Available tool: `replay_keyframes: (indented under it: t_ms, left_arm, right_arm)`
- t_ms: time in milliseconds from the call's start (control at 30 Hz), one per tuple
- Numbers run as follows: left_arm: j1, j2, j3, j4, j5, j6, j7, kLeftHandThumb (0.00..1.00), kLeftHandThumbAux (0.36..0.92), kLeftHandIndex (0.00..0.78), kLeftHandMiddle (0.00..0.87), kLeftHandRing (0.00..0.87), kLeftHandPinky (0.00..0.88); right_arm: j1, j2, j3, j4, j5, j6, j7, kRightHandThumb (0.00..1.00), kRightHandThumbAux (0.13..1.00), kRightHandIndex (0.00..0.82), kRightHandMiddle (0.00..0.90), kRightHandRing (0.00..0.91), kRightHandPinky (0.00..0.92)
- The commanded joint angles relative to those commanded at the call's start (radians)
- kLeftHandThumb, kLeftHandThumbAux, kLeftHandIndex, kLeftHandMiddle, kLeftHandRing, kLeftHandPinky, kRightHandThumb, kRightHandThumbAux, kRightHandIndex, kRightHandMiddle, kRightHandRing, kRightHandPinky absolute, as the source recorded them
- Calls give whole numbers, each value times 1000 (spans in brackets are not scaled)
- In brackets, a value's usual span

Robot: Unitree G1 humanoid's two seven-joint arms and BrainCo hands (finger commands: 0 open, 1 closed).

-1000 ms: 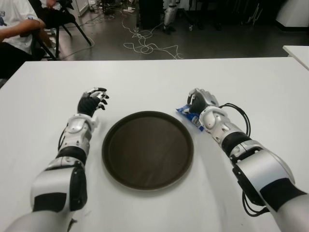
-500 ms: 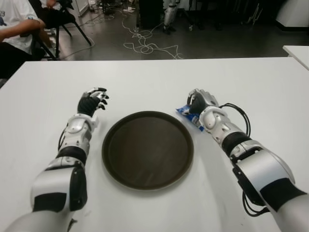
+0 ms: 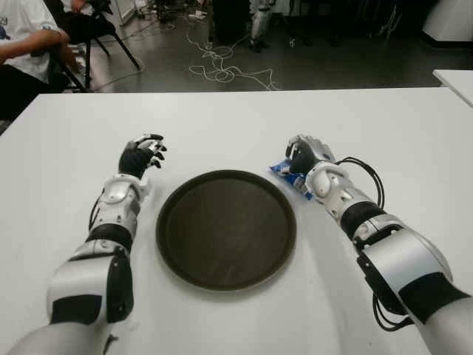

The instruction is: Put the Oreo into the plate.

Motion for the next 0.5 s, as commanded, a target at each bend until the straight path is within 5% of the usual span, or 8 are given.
replay_keyframes:
  t_ms: [500]
  left_arm:
    - [2, -2, -1, -4, 1, -3, 2, 695, 718, 424, 580, 621, 668]
  right_arm:
    - [-4, -6, 5, 5, -8, 23, 11, 56, 895, 498, 620, 609, 586]
